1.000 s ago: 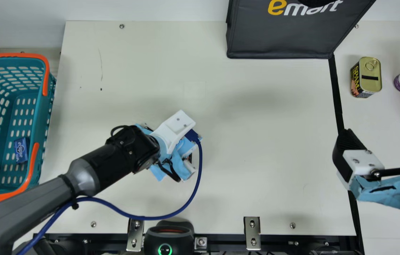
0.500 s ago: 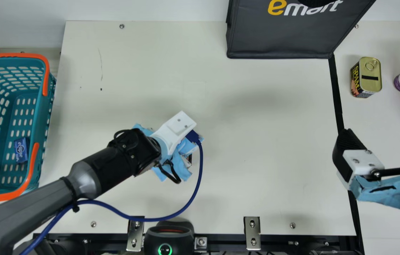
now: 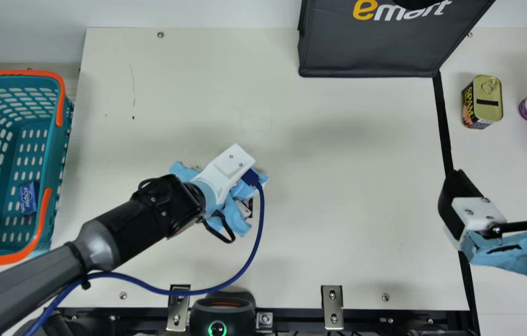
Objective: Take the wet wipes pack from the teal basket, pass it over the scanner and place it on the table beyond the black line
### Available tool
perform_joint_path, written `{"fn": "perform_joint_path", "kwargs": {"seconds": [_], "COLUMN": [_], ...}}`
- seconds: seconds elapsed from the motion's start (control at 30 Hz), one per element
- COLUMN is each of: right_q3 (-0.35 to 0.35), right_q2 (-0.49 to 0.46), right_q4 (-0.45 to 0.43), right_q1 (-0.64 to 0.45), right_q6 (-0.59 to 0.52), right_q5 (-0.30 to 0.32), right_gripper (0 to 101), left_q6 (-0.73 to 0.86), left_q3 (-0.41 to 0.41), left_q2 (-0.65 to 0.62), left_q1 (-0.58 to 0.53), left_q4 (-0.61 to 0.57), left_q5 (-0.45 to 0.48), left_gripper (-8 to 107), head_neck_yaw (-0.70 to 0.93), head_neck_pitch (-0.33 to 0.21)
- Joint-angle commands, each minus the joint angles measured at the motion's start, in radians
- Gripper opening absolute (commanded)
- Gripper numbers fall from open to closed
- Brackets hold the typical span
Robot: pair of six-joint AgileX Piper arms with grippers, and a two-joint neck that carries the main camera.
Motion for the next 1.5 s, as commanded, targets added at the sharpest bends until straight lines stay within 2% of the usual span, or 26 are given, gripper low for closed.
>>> {"fn": "perform_joint_path", "kwargs": {"seconds": [0.0, 0.43, 0.7, 1.13, 1.47], "right_q3": [0.0, 0.0, 0.0, 0.0, 0.0], "right_q2": [0.0, 0.0, 0.0, 0.0, 0.0], "right_q4": [0.0, 0.0, 0.0, 0.0, 0.0], "right_q1": [0.0, 0.0, 0.0, 0.0, 0.0], "right_q6": [0.0, 0.0, 0.0, 0.0, 0.0], "right_q5": [0.0, 0.001, 0.0, 0.0, 0.0], "right_gripper": [95, 95, 95, 95, 95], "left_q6": [-0.004, -0.002, 0.065, 0.29, 0.356], "left_q3": [0.007, 0.051, 0.066, 0.059, 0.039], "left_q2": [-0.006, -0.02, -0.019, -0.017, 0.008], "left_q1": [0.002, 0.016, 0.021, 0.043, 0.072], "left_q4": [0.0, -0.029, -0.115, -0.378, -0.455], "left_q5": [-0.021, -0.157, -0.219, -0.235, -0.209], "left_gripper": [-8, -8, -8, -8, -8], "head_neck_yaw": [0.002, 0.002, 0.002, 0.002, 0.002], "head_neck_pitch": [-0.029, -0.029, -0.029, -0.029, -0.029]}}
